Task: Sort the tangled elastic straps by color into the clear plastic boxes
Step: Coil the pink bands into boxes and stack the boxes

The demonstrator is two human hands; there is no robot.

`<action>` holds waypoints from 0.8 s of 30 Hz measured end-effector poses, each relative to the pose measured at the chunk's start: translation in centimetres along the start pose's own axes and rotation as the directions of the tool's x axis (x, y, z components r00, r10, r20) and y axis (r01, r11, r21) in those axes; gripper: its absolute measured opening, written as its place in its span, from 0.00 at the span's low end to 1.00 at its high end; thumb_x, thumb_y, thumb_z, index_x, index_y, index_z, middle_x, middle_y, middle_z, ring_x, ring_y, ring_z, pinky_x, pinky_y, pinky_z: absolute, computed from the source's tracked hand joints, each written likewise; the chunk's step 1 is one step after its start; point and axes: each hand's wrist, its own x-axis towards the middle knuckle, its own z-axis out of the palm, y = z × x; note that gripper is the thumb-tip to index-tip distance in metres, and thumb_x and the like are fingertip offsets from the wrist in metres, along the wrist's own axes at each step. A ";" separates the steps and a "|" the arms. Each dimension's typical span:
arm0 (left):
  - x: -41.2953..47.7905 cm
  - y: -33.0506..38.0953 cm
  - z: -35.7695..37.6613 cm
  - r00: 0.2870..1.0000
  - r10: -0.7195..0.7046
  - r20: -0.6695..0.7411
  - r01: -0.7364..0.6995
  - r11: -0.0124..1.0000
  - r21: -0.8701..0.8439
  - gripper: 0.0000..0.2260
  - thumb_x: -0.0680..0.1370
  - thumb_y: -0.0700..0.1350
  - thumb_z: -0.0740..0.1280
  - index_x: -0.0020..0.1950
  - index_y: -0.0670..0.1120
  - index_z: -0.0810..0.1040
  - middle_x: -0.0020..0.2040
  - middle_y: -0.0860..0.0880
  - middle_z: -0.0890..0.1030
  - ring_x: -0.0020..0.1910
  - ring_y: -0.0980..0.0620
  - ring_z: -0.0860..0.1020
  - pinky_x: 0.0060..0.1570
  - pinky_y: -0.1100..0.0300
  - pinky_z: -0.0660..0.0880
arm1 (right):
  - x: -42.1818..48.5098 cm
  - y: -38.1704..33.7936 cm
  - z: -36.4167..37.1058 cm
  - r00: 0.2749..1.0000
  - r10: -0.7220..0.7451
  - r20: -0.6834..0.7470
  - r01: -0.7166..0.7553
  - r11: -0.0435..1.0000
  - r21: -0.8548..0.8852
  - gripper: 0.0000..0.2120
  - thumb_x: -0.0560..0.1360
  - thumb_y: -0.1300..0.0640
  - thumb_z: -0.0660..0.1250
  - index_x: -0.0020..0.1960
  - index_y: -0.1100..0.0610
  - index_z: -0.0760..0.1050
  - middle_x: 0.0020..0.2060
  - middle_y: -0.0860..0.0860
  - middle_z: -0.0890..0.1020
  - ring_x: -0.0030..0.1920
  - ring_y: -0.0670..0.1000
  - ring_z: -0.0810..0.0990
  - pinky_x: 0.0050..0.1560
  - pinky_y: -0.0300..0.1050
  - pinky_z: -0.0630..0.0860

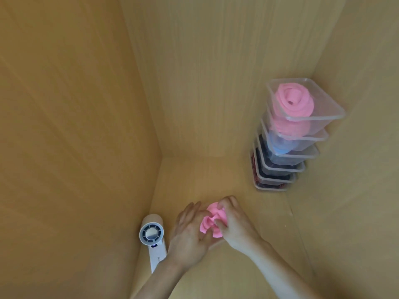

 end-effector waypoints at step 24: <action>0.0 -0.7 1.0 0.997 0.068 -0.043 -0.065 0.995 0.081 0.22 0.76 0.52 0.60 0.70 0.53 0.76 0.80 0.53 0.62 0.81 0.50 0.54 0.78 0.44 0.50 | -7.1 6.3 -1.4 0.821 0.477 -0.315 -0.568 0.736 -0.367 0.16 0.76 0.42 0.65 0.54 0.53 0.76 0.58 0.52 0.70 0.62 0.55 0.69 0.63 0.50 0.66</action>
